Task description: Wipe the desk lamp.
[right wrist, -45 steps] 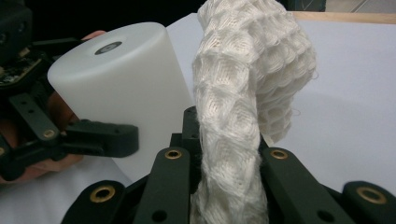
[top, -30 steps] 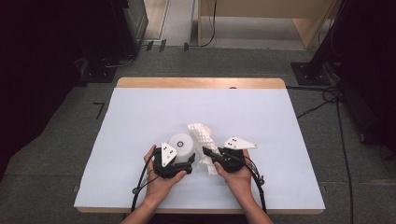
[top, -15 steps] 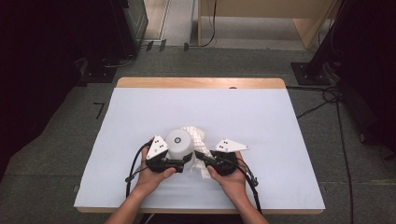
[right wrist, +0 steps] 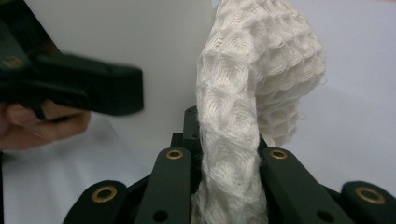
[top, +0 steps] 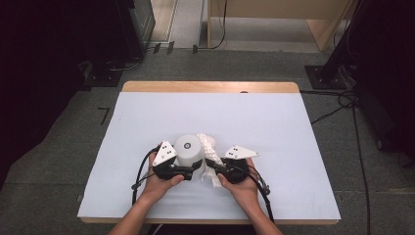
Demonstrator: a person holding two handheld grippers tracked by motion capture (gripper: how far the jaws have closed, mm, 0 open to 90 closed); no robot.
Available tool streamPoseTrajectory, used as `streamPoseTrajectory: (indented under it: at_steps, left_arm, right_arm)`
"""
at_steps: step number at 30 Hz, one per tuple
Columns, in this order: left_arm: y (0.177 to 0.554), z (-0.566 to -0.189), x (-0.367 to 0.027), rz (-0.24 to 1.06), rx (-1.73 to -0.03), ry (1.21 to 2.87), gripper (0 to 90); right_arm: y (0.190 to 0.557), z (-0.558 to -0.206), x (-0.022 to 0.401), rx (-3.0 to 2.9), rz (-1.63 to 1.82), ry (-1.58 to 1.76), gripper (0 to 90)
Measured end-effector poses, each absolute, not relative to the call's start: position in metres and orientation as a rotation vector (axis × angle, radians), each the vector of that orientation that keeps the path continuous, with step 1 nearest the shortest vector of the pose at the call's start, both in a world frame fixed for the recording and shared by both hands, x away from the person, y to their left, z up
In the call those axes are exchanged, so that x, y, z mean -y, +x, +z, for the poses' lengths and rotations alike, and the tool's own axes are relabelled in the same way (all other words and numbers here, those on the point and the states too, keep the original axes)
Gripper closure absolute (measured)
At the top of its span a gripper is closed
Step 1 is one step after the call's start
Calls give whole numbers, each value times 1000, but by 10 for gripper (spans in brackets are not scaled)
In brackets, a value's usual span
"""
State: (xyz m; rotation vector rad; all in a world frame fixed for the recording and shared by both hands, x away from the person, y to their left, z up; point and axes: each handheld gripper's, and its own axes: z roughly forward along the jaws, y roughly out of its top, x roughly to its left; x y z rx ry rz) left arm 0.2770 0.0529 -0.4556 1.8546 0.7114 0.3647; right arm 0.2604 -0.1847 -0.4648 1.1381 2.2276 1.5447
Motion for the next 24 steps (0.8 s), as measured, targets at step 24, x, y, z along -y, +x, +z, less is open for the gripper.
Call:
streamPoseTrajectory:
  at_steps: [24]
  left_arm:
    - [273, -475, -51, 440, -678, 1953, 75]
  right_arm:
    - [261, -463, 209, -2147, 1553, 1164, 793]
